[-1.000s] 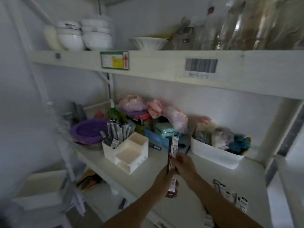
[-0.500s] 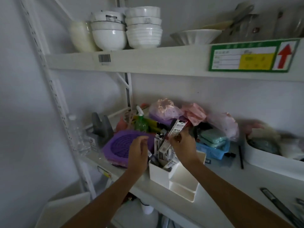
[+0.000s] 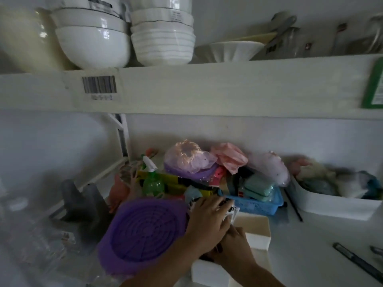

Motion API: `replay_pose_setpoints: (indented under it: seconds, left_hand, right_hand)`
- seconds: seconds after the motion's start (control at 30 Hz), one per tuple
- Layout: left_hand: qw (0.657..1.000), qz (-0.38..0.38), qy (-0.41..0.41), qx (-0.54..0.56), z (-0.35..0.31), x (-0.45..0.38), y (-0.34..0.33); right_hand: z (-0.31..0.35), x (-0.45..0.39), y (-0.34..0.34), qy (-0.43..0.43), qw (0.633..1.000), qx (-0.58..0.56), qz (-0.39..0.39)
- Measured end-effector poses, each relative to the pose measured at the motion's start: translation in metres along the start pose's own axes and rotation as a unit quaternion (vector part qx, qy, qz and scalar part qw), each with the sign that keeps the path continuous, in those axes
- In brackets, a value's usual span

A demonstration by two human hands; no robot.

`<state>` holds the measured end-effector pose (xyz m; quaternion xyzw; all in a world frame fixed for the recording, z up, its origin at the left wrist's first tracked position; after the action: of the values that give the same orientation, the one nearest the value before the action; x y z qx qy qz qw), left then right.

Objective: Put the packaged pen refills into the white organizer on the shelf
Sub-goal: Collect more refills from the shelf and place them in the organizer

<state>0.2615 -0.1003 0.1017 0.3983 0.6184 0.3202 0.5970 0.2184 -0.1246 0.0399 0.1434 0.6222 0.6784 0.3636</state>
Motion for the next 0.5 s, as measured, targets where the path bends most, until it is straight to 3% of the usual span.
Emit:
replay_pose_setpoints:
  seconds: [0.1, 0.23, 0.33, 0.5]
  left_hand:
    - [1.0, 0.006, -0.001, -0.025, 0.003, -0.008, -0.004]
    - [0.998, 0.064, -0.014, 0.026, 0.009, -0.007, -0.01]
    - [0.996, 0.065, -0.068, 0.011, -0.017, -0.011, 0.009]
    - [0.979, 0.079, -0.185, 0.025, -0.127, -0.027, 0.004]
  right_hand:
    - [-0.005, 0.004, 0.005, -0.001, 0.999, -0.039, -0.001]
    - [-0.02, 0.036, 0.053, -0.023, 0.983, -0.15, -0.107]
    - [-0.051, 0.073, 0.076, -0.108, 0.969, -0.118, -0.189]
    - [-0.123, 0.125, 0.084, -0.248, 0.963, -0.039, -0.099]
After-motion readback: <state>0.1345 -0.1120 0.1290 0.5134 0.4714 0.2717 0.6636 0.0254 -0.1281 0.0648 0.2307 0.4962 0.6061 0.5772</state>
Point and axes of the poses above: each hand's wrist, its own x-axis away from the middle knuckle, its own y-axis out of the back of the hand, z = x × y, the point moved 7 cm from there along -x, towards the middle knuckle, and after that the axes turned 3 degrees about -y, right-handed, at the moved point
